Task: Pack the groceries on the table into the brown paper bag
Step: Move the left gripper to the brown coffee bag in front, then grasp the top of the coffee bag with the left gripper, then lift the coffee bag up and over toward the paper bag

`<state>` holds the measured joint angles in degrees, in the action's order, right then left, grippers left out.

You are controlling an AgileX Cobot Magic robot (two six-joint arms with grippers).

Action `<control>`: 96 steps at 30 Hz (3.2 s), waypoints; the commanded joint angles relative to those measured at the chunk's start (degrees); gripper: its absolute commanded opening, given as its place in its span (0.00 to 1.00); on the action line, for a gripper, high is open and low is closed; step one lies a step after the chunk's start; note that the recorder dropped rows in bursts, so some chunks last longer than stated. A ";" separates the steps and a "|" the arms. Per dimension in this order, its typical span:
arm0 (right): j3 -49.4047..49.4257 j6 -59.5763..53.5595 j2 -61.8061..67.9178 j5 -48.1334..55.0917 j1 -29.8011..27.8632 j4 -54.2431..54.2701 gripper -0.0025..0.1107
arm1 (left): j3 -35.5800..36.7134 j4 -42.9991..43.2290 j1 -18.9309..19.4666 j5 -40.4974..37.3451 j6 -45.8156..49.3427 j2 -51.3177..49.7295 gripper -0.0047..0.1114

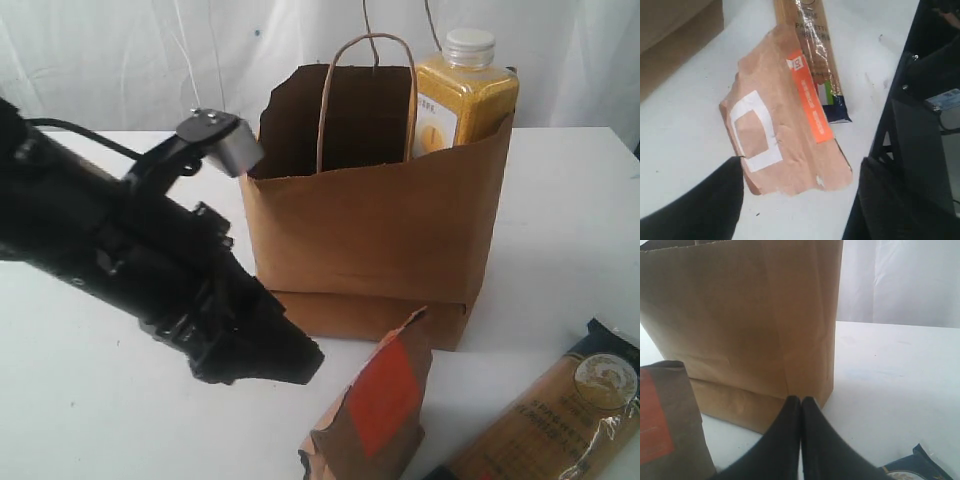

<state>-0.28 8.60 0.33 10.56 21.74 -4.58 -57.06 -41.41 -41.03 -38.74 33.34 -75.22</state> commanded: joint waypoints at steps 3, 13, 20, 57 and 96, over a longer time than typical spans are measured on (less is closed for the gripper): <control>0.28 0.12 -0.33 -0.30 -0.36 0.11 0.02 | -8.36 12.31 -6.71 1.11 -10.17 -8.85 0.63; 0.28 0.12 -0.33 -0.30 -0.36 0.11 0.02 | -16.99 28.19 -11.10 -3.04 -23.04 -15.27 0.63; 0.28 0.12 -0.33 -0.30 -0.36 0.11 0.02 | -22.99 29.20 -11.10 -7.02 -23.54 -14.87 0.63; 0.28 0.12 -0.33 -0.30 -0.36 0.11 0.02 | -23.00 38.72 -18.66 -7.07 -32.44 -22.21 0.63; 0.28 0.12 -0.33 -0.30 -0.36 0.11 0.02 | -26.84 64.99 -18.44 -21.09 -47.89 9.27 0.04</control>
<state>-0.28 8.81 0.33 10.56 21.74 -4.58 -81.14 17.99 -59.46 -59.45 -12.26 -67.59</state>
